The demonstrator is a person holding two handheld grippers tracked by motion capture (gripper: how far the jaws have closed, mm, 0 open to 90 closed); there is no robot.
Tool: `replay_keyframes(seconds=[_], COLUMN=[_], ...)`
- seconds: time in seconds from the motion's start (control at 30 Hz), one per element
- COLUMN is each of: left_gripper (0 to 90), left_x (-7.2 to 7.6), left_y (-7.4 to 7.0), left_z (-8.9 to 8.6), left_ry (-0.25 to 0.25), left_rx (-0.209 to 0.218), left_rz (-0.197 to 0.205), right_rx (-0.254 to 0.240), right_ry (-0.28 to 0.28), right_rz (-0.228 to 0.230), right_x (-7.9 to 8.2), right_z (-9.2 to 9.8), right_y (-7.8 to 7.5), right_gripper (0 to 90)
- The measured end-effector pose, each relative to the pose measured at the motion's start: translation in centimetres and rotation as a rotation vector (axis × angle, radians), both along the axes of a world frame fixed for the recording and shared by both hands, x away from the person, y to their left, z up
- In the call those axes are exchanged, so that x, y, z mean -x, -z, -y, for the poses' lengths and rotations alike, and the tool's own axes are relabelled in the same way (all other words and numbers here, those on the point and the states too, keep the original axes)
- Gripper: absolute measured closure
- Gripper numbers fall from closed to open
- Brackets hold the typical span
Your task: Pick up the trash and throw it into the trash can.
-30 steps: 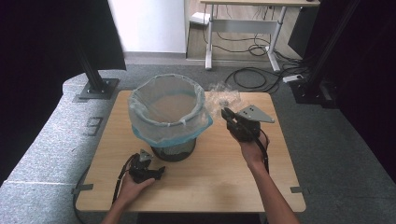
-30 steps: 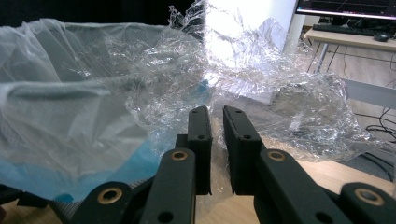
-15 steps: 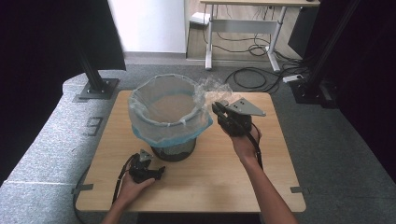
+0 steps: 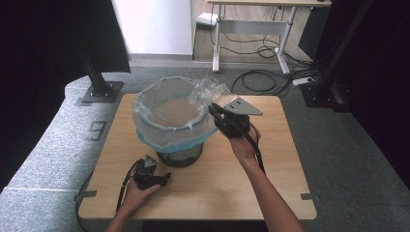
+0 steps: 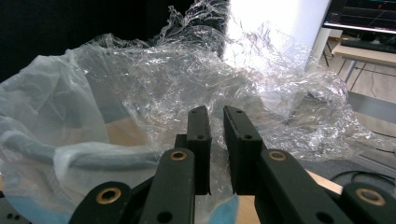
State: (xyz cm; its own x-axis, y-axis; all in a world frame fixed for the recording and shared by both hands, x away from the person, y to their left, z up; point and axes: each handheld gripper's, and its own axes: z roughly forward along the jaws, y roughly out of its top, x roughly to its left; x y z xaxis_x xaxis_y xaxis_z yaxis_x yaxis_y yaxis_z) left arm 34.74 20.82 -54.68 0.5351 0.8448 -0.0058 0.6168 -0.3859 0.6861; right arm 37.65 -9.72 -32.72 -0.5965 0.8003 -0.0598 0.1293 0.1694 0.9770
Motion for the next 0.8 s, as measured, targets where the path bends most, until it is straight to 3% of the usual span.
replay_keyframes(seconds=[0.8], left_gripper=[15.6], left_x=[0.0], left_y=[0.0], left_z=[0.0], left_ry=[0.000], left_rx=[-0.001], left_rz=[0.000], right_rx=[0.023], right_ry=[-0.086], right_rz=[-0.006], right_x=[-1.1], right_z=[-4.8], right_y=[-0.5], right_gripper=[79.7])
